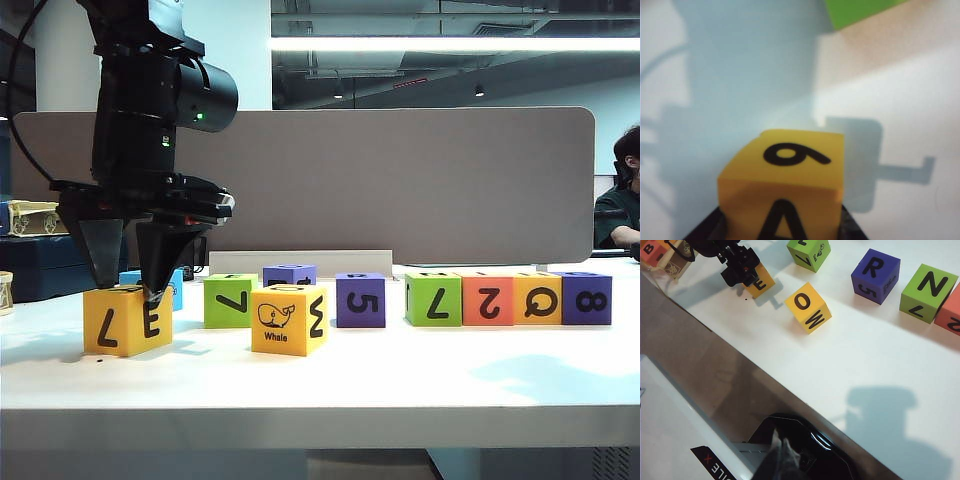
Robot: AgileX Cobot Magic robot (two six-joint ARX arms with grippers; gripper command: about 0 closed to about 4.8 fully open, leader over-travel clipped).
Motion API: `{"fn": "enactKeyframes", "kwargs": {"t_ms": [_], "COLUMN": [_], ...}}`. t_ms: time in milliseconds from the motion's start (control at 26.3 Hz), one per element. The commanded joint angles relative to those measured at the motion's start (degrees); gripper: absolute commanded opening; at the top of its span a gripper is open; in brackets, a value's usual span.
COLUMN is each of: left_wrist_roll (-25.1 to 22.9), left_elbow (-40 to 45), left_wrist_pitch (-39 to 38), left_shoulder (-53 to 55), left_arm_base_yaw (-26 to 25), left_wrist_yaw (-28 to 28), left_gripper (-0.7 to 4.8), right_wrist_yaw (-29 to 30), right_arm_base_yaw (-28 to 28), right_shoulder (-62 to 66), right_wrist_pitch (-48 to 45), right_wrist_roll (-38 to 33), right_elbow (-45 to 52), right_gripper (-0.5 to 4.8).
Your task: Select the appropriate blocks from the scattered letter blocks on the table and arrange them in a row to spell out "LEARNING".
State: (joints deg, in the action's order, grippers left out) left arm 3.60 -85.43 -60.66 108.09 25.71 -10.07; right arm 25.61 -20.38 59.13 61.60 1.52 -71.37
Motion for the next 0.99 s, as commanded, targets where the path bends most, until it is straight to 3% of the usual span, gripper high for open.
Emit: {"fn": "enactKeyframes", "kwargs": {"t_ms": [38, 342, 609, 799, 989], "left_wrist_roll": [0.1, 3.1, 11.6, 16.7, 19.4], "left_elbow": [-0.4, -10.3, -13.8, -13.8, -13.9], "left_wrist_pitch": [-1.5, -6.4, 2.3, 11.8, 14.3], "left_shoulder": [-0.3, -0.3, -0.2, 0.0, 2.4], "left_arm_base_yaw": [0.0, 0.8, 3.8, 7.0, 7.8], "left_wrist_yaw": [1.4, 5.2, 9.9, 8.5, 5.5], "left_gripper": [2.54, 2.54, 2.54, 2.4, 2.4], "right_wrist_yaw": [0.4, 0.0, 0.0, 0.0, 0.0], "right_arm_base_yaw": [0.0, 0.0, 0.0, 0.0, 0.0], "right_shoulder": [-0.2, -0.1, -0.1, -0.1, -0.2], "right_wrist_pitch": [-0.2, -0.5, -0.5, -0.5, 0.0], "right_wrist_roll": [0.0, 0.0, 0.0, 0.0, 0.0], "right_elbow": [-0.2, -0.2, -0.2, -0.2, -0.2], "right_gripper": [-0.01, -0.01, -0.01, -0.01, -0.01]}}
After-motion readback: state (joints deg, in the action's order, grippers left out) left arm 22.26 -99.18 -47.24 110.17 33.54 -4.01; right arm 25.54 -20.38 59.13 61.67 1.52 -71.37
